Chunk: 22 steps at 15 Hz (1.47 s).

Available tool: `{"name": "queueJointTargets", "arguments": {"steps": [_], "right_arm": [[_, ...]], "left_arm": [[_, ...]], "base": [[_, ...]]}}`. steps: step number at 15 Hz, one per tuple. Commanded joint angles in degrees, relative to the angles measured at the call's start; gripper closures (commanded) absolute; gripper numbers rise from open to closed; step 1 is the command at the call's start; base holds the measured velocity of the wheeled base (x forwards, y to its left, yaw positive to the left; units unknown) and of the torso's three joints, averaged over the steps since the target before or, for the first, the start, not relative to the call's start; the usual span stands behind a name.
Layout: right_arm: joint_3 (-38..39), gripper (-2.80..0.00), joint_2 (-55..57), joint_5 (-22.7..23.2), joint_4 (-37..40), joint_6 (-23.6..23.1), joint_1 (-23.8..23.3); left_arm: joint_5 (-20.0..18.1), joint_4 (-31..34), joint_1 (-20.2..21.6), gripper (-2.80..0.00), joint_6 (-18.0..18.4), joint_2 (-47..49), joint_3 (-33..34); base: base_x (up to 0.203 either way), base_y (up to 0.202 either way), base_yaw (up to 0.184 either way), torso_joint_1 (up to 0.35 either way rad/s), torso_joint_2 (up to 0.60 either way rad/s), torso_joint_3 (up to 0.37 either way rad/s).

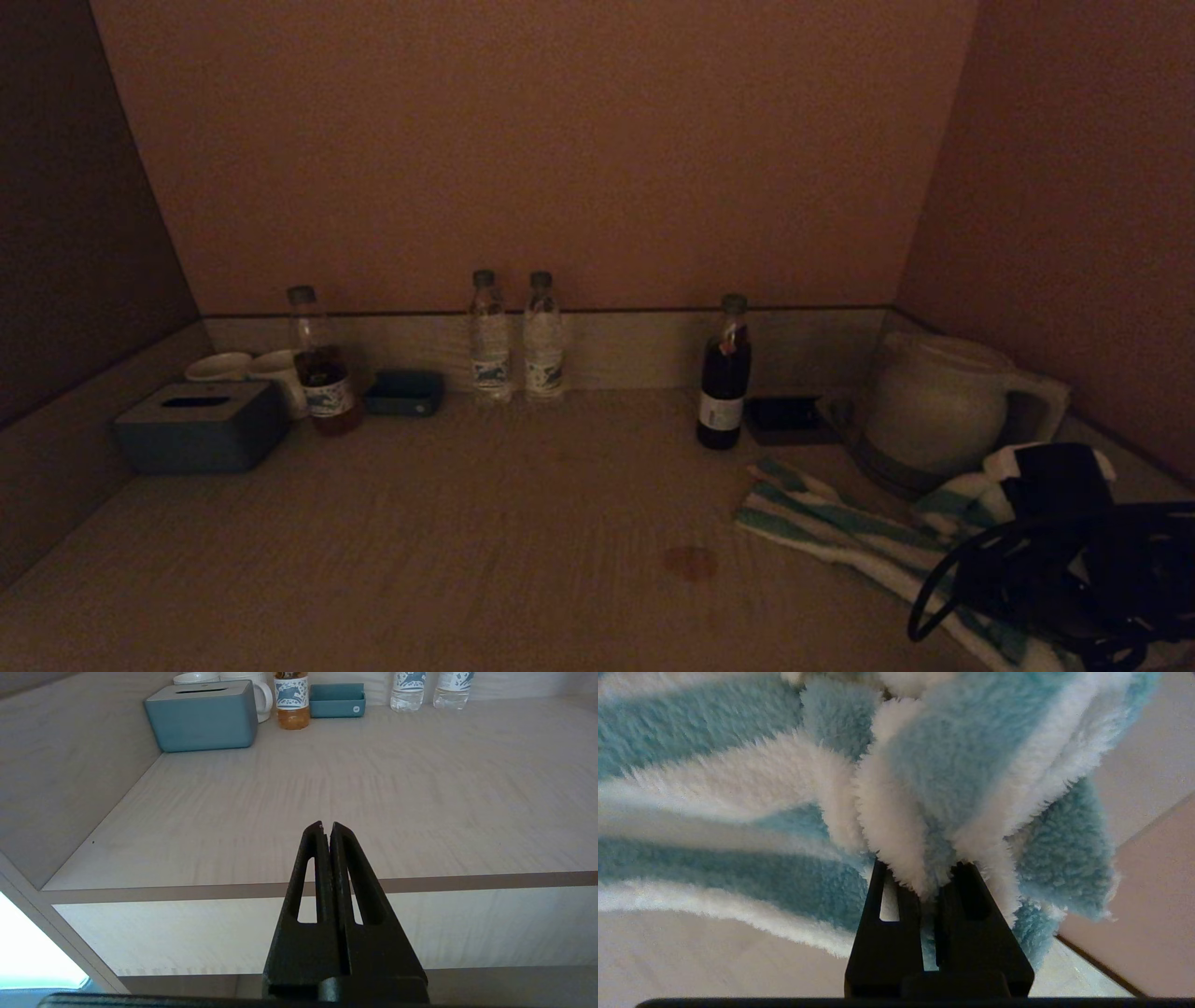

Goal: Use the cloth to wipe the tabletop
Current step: Pick up the tablecloth, then sweep the stains on the table

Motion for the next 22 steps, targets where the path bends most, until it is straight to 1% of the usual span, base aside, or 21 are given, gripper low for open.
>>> {"name": "queueJointTargets", "arguments": {"steps": [1, 4, 6, 7, 11, 13, 15, 18, 20, 22], "right_arm": [[-0.35, 0.0, -0.03, 0.33, -1.34, 0.11, 0.13], [-1.27, 0.0, -0.25, 1.71, -1.37, 0.12, 3.18], [-1.61, 0.0, -0.6, 1.91, -1.39, 0.16, 3.9], [-2.26, 0.0, -1.6, 1.91, -1.35, 0.24, 5.66], [-4.04, 0.0, -8.45, 3.64, -1.09, 0.21, 9.83], [-6.4, 0.0, -16.09, 5.34, -0.41, 0.05, 12.05], [-10.07, 0.0, -20.99, 6.31, 0.18, -0.28, 13.81], [-13.62, 0.0, -24.58, 6.57, 1.72, -0.53, 14.26], [-17.65, 0.0, -27.85, 6.64, 4.61, -0.74, 15.07], [-19.06, 0.0, -29.02, 6.66, 5.94, -0.84, 18.44]], "left_arm": [[0.02, 0.01, 0.03, 0.0, 0.0, 0.06, 0.0], [0.02, 0.01, 0.03, 0.0, 0.0, 0.06, 0.0], [0.02, 0.01, 0.03, 0.0, 0.0, 0.06, 0.0], [0.02, 0.01, 0.03, 0.0, 0.0, 0.06, 0.0], [0.02, 0.01, 0.03, 0.0, 0.0, 0.06, 0.0], [0.02, 0.01, 0.02, 0.0, 0.0, 0.06, 0.0], [0.02, 0.01, 0.02, 0.0, 0.0, 0.06, 0.0], [0.02, 0.01, 0.03, 0.0, 0.0, 0.06, 0.0], [0.02, 0.09, 0.0, 0.0, 0.0, 0.06, 0.0], [0.02, 0.01, 0.03, 0.0, 0.0, 0.06, 0.0]], "base": [[0.0, 0.0, 0.0, 0.0, 0.0, 0.0], [0.0, 0.0, 0.0, 0.0, 0.0, 0.0], [0.0, 0.0, 0.0, 0.0, 0.0, 0.0], [0.0, 0.0, 0.0, 0.0, 0.0, 0.0], [0.0, 0.0, 0.0, 0.0, 0.0, 0.0], [0.0, 0.0, 0.0, 0.0, 0.0, 0.0], [0.0, 0.0, 0.0, 0.0, 0.0, 0.0], [0.0, 0.0, 0.0, 0.0, 0.0, 0.0], [0.0, 0.0, 0.0, 0.0, 0.0, 0.0], [0.0, 0.0, 0.0, 0.0, 0.0, 0.0]]}}
